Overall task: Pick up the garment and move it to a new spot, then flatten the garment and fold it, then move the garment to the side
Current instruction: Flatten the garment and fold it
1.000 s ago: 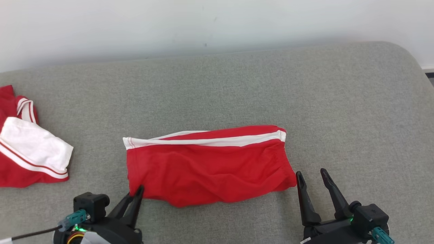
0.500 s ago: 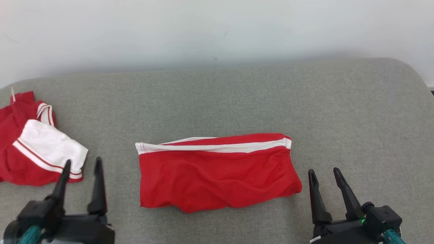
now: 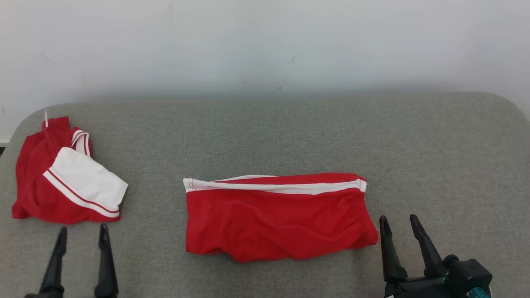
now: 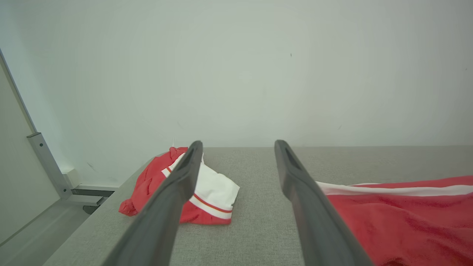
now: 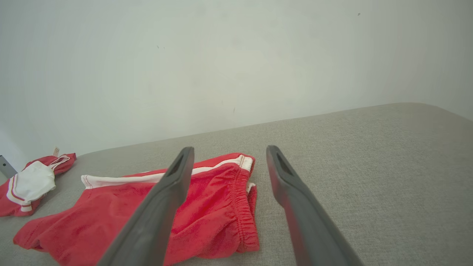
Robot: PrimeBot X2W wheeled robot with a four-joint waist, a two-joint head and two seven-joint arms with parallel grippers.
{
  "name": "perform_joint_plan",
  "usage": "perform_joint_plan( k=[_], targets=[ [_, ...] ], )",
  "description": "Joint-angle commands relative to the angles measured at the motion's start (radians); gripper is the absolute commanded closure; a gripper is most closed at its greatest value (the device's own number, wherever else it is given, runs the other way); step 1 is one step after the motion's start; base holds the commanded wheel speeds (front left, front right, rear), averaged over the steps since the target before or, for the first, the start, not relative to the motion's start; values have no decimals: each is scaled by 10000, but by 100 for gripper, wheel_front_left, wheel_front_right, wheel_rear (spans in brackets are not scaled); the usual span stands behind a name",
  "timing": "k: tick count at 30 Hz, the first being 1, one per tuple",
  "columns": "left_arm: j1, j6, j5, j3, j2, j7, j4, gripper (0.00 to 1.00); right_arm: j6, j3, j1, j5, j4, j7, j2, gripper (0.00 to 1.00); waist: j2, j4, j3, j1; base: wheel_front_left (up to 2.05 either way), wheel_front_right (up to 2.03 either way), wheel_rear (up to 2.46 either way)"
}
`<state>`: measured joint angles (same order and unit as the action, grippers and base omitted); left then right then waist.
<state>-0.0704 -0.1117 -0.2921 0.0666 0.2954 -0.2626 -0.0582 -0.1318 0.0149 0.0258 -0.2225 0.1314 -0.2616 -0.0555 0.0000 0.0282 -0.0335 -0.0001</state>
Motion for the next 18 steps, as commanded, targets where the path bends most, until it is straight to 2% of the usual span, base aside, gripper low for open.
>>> perform_joint_plan(
  k=[1, 8, 13, 18],
  targets=[
    [-209, 128, 51, -52, -86, -30, 23, 0, 23, 16, 97, 9, -4, -48, 32, 0, 0, 84, 89, 1, 0, 0, 0],
    [-654, 1109, 773, -973, -790, -32, 716, 0, 25, 126, 175, 119, 167, -48, 49, 0, 0, 165, 240, 1, 0, 0, 0],
    [-898, 1469, 1483, -1041, -812, -31, 1339, 0, 23, 193, 174, 251, 442, -48, 52, 0, 0, 129, 341, 1, 0, 0, 0],
    [-972, 1820, 1640, -956, -963, -31, 1711, 0, 25, 162, 287, 385, 614, -48, 57, 0, 0, 159, 438, 1, 0, 0, 0]
  ],
)
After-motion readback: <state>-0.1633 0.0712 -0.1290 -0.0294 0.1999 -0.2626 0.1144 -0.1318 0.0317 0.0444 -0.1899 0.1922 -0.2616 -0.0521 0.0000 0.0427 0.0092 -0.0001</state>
